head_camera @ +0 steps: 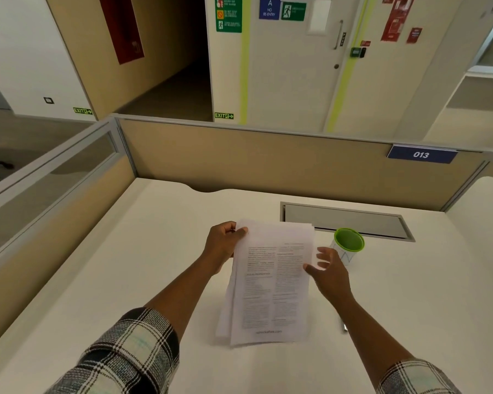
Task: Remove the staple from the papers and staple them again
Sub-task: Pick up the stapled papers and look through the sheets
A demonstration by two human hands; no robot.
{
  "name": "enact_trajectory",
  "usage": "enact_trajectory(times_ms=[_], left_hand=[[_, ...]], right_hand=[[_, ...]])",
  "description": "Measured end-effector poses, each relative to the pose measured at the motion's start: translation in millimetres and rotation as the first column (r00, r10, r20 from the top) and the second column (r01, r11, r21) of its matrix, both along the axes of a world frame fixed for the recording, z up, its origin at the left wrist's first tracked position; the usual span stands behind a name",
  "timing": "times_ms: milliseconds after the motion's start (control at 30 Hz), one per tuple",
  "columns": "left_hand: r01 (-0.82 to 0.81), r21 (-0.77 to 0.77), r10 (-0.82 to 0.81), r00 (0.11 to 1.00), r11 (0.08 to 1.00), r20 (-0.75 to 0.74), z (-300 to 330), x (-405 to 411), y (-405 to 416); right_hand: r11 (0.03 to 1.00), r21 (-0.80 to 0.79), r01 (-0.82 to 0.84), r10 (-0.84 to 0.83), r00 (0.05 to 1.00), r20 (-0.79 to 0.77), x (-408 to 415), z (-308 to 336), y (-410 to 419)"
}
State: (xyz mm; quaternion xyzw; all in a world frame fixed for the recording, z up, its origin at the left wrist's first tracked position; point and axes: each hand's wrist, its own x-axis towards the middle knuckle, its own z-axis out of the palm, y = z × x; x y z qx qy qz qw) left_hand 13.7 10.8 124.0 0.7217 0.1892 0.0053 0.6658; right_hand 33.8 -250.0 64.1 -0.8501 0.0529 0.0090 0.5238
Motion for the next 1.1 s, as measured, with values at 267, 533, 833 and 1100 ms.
enact_trajectory(times_ms=[267,533,833,1100], left_hand=[[-0.212,0.024,0.213,0.975,0.977,-0.058,-3.9,4.1,-29.5],[-0.266,0.087,0.269,0.963,0.96,-0.024,6.2,1.2,-34.3],[0.145,0.341,-0.148,0.989,0.929,-0.017,26.7,10.6,-15.3],[0.265,0.748,-0.289,0.952,0.609,-0.102,45.4,24.5,0.0]], right_hand=[[0.898,-0.356,-0.257,0.358,0.897,0.258,-21.8,35.2,72.0],[0.708,-0.634,-0.31,0.428,0.903,0.036,-41.2,28.1,89.9],[0.736,-0.638,-0.227,0.391,0.912,0.127,-21.1,44.2,83.7],[0.888,-0.362,-0.284,0.331,0.941,0.074,0.1,71.5,60.7]])
